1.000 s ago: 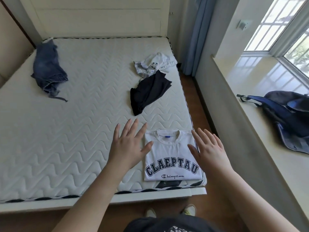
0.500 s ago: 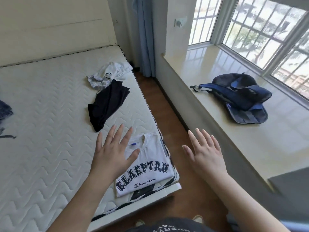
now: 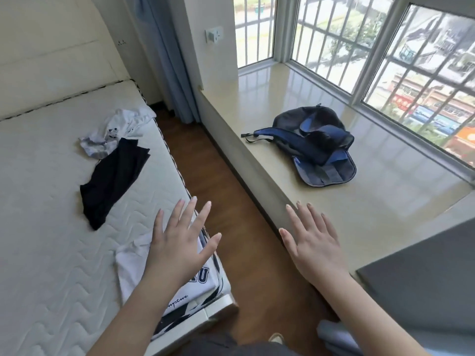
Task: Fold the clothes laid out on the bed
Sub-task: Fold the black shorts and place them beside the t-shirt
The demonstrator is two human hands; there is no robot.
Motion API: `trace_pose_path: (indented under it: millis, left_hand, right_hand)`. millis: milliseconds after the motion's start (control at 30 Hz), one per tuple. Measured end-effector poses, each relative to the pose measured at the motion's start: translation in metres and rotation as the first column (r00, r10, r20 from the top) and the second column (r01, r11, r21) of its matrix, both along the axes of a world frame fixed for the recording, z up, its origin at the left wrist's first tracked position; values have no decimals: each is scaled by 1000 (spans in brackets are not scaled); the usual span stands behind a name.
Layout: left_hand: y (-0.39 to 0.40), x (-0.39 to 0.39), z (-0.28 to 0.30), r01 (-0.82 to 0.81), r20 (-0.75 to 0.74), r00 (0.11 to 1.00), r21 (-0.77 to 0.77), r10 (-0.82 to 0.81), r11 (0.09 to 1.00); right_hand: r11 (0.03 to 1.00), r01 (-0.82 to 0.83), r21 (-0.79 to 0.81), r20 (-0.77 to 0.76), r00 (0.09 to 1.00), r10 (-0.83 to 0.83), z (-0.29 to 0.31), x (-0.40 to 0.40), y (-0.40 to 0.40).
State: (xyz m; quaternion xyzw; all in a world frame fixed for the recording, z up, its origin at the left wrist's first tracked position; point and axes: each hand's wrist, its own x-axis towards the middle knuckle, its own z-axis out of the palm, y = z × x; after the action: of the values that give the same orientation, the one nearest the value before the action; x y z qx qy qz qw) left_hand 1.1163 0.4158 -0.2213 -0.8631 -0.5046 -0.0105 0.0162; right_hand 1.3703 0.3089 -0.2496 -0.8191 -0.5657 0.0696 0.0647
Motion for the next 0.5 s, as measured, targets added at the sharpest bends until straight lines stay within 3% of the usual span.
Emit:
trace_pose_path:
  millis: [200, 500]
  left_hand:
    - [18, 33, 2, 0, -88, 996, 7, 0, 1000]
    - [77, 63, -19, -42, -54, 998, -17, 41, 999]
  right_hand:
    - [998, -36, 45, -1, 999, 36, 7, 30, 26]
    - [995, -86, 44, 83, 993, 82, -8, 55, 102]
